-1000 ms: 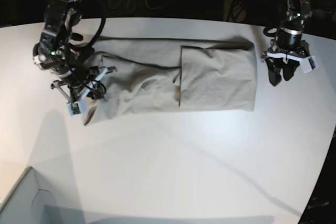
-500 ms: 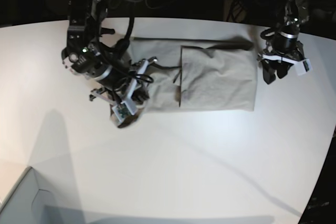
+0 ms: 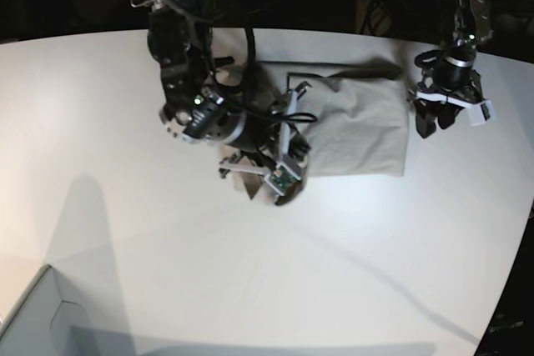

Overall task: Layout the t-shirt on the table in an organized manner, then fold the t-shirt properly
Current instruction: 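Lift the shirt end with the right gripper and fold it over onto the other half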

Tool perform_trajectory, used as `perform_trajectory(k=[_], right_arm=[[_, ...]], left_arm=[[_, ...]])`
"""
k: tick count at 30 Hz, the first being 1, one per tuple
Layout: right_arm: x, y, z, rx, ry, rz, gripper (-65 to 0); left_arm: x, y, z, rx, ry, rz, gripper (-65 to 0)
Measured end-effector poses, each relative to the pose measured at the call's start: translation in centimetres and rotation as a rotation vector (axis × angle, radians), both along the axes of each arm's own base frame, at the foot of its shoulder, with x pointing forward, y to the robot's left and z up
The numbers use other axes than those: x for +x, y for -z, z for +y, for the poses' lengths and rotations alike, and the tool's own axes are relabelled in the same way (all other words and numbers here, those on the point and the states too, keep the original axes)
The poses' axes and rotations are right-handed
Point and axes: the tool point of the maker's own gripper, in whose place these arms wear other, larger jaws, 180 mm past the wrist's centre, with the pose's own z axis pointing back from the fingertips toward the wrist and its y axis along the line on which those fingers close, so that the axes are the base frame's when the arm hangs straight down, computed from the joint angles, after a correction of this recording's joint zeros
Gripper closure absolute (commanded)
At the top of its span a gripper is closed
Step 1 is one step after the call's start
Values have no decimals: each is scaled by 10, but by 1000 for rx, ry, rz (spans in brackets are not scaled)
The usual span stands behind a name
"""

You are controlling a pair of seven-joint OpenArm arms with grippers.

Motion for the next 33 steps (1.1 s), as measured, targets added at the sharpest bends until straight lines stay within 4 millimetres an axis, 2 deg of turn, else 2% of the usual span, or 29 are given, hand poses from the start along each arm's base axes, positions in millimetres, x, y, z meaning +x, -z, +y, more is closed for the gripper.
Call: perform_trajectory(k=[4, 9, 13, 19, 23, 27, 30, 33], right_arm=[[0, -12, 31, 111, -70, 25, 0], [4, -21, 56, 165, -143, 38, 0], [1, -16, 73, 204, -181, 62, 0], [6, 5, 76, 234, -166, 109, 0], [18, -17, 82, 330, -154, 98, 0], [26, -35, 87, 401, -148, 90, 0], [21, -37, 90, 436, -149, 112, 0], [7, -37, 102, 432, -205, 122, 0]], left_arm=[[-2, 1, 0, 0, 0, 4, -303], [-1, 1, -1, 0, 2, 3, -303], [-2, 2, -1, -1, 3, 6, -303], [-6, 4, -1, 0, 3, 14, -303], [-14, 9, -1, -1, 4, 37, -303], [-13, 9, -2, -2, 5, 36, -303], [-11, 7, -1, -1, 3, 27, -303], [-13, 8, -1, -1, 4, 32, -303]])
